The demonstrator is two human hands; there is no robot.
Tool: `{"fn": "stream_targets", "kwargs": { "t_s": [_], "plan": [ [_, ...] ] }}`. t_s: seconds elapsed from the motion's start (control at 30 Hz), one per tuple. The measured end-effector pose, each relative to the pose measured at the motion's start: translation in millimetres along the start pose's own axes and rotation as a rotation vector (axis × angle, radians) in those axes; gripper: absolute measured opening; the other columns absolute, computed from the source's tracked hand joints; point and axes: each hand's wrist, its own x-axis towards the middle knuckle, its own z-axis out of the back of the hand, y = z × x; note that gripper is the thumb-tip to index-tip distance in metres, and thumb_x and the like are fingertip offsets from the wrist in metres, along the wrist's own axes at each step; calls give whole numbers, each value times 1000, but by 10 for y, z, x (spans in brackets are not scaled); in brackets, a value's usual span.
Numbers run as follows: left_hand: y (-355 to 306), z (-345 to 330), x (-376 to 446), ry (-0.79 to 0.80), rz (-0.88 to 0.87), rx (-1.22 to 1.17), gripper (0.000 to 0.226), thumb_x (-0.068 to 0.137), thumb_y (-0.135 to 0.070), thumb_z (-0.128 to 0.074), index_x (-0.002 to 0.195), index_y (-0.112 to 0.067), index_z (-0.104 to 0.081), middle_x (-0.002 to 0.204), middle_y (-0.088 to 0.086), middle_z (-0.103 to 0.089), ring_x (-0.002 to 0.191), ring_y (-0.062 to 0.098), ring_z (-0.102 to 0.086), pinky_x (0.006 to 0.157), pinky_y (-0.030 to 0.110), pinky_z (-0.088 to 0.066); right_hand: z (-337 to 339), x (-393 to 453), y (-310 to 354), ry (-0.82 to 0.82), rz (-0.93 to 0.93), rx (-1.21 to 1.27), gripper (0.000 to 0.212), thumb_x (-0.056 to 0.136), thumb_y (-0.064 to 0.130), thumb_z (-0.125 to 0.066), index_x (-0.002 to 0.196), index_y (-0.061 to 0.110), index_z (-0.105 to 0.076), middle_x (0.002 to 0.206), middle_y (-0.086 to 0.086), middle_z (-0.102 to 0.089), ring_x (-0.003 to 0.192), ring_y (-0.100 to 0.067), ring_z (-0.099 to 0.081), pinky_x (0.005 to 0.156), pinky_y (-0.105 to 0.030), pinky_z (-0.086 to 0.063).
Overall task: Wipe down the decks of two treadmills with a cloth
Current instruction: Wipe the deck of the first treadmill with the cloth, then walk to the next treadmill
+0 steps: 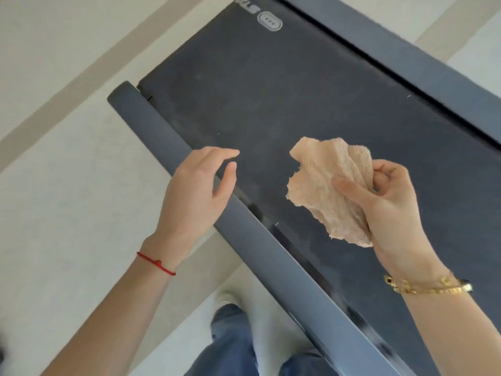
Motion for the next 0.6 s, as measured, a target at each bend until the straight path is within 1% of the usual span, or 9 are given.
{"fn": "stream_targets", "kwargs": {
  "t_s": [0.07, 0.13, 0.23, 0.3, 0.37, 0.4, 0.47, 0.53, 0.6],
  "plan": [
    [204, 2, -47, -20, 42, 12, 25, 100, -20, -53, 120, -13, -67, 117, -2, -68, 107, 19, -62, 88, 32, -51, -191, 80, -57, 22, -8, -9, 58, 77, 17, -81, 122, 10, -45, 117, -10, -64, 100, -25, -69, 81, -52, -58],
    [417, 25, -60, -38, 68, 25, 26, 99, -20, -53, 120, -13, -67, 117, -1, -69, 108, 20, -62, 93, 34, -50, -405, 160, -86, 38, -23, -25, 58, 77, 18, -81, 122, 11, -45, 116, -7, -65, 99, -23, -69, 81, -49, -59],
    [762, 96, 10, -59, 116, 22, 25, 99, -22, -54, 119, -15, -67, 114, -3, -68, 104, 19, -62, 90, 30, -48, -774, 306, -74, 61, -22, -57, 57, 77, 18, -81, 121, 14, -45, 115, -4, -65, 98, -20, -69, 75, -41, -60],
    [1013, 180, 58, -67, 156, 16, 25, 99, -23, -53, 119, -17, -67, 114, -5, -68, 98, 17, -61, 85, 24, -46, -1059, 397, -50, 85, -31, -64, 55, 77, 16, -81, 119, 15, -46, 115, -4, -65, 99, -21, -69, 71, -39, -60],
    [1244, 290, 131, -95, 198, 15, 26, 99, -24, -53, 120, -19, -66, 114, -5, -67, 94, 17, -60, 82, 20, -42, -1353, 502, 11, 114, -29, -78, 54, 77, 14, -81, 118, 15, -46, 115, -5, -65, 101, -22, -68, 79, -45, -59],
    [1363, 348, 176, -101, 209, 18, 26, 99, -24, -53, 120, -19, -66, 114, -5, -67, 93, 17, -60, 82, 20, -42, -1507, 554, 49, 126, -32, -85, 54, 77, 14, -81, 118, 14, -46, 116, -5, -65, 102, -22, -68, 83, -48, -58],
    [1583, 482, 258, -117, 230, 27, 25, 99, -24, -54, 120, -19, -66, 114, -5, -67, 90, 16, -58, 81, 22, -43, -1821, 635, 131, 150, -32, -94, 53, 77, 13, -81, 117, 14, -46, 115, -6, -65, 102, -23, -68, 87, -51, -56],
    [1798, 624, 339, -140, 246, 42, 25, 98, -23, -55, 120, -19, -67, 113, -5, -67, 80, 9, -48, 79, 22, -41, -2107, 716, 205, 177, -25, -92, 52, 77, 13, -80, 116, 14, -46, 113, -6, -66, 101, -22, -68, 87, -50, -56],
    [2004, 761, 406, -148, 268, 49, 25, 98, -22, -56, 120, -20, -67, 112, -5, -67, 77, 5, -39, 77, 23, -41, -2370, 780, 277, 203, -26, -92, 52, 77, 12, -80, 116, 15, -46, 112, -5, -67, 99, -20, -69, 85, -46, -57]
  ]
}}
